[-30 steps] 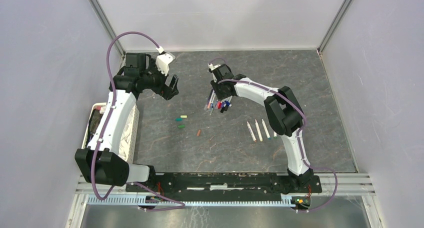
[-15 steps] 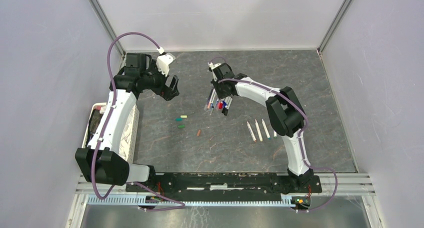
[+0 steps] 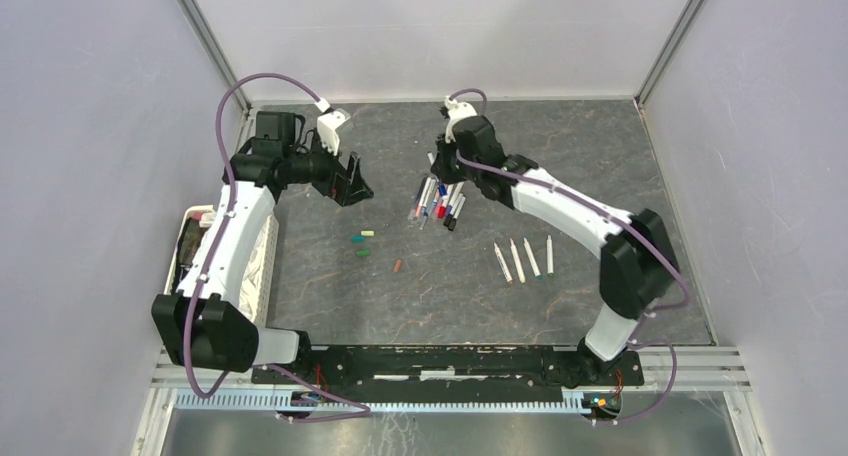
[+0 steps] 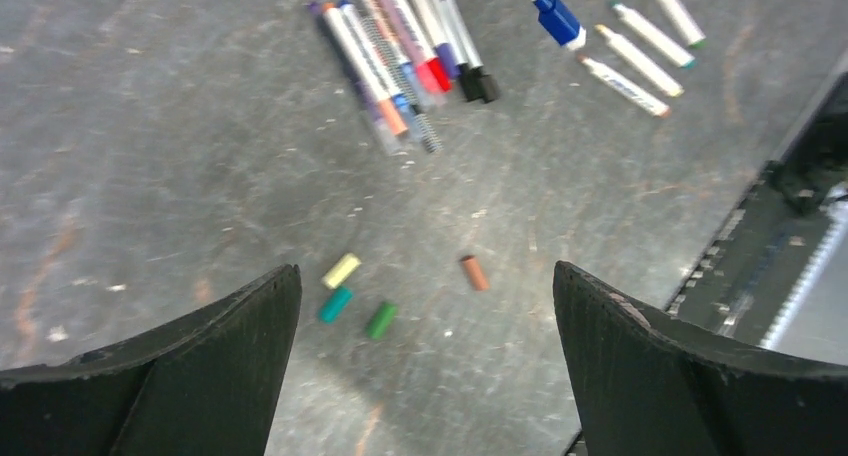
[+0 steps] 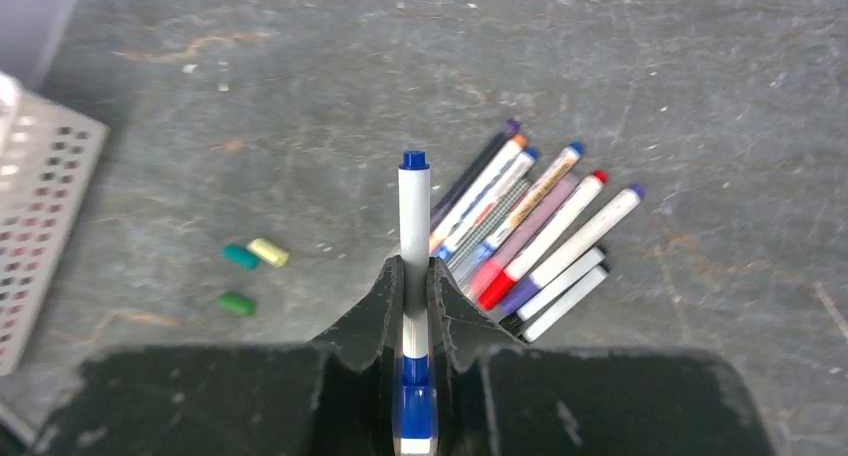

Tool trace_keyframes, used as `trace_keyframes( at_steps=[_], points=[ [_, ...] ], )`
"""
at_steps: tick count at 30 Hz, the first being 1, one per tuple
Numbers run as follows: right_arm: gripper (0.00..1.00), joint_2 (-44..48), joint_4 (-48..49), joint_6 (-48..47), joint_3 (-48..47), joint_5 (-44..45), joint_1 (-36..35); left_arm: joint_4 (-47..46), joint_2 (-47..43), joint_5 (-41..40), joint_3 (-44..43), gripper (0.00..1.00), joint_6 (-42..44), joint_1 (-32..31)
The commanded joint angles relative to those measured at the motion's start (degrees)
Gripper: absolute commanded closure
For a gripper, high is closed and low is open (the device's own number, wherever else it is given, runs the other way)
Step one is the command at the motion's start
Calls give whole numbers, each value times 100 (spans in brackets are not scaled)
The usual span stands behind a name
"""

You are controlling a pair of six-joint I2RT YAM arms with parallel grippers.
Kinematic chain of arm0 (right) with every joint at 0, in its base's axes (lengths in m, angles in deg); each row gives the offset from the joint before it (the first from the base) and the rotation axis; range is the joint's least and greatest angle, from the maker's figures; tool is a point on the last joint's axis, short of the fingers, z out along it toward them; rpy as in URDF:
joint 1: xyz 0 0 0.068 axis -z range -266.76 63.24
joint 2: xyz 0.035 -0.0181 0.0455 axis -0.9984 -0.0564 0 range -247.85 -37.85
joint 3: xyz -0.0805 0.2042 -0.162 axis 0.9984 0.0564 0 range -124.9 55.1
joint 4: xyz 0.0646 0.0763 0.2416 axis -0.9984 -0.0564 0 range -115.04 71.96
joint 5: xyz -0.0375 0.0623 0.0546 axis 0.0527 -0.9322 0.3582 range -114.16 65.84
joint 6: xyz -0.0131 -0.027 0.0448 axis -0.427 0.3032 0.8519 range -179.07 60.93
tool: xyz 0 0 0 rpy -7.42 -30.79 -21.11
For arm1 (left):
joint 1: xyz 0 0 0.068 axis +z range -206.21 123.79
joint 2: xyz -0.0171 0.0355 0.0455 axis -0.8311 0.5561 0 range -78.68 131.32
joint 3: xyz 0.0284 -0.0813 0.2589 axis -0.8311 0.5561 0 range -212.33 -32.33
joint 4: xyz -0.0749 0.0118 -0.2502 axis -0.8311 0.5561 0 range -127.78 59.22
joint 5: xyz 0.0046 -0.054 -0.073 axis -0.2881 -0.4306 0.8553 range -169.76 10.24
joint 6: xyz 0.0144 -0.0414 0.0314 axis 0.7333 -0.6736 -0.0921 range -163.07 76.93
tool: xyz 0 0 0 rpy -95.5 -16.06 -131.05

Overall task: Open the pen caps
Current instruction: Pick up the pen from the center of the board.

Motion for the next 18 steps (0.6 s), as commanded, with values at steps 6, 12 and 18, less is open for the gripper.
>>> trace_keyframes(
  at_steps=[6,12,18],
  points=[
    [100,1862,2704,1967,1850,823,-906,-621,-439,1815,341,0,-1193,-99],
    [100,2161,3353,2549,2172,1490,-1427,-1213,-555,2451,682,4,-1855,-252],
    [100,2149,3652,2725,2060,1869,-1748,-1316,-668,2674,802,11,-1987,-465]
  ],
)
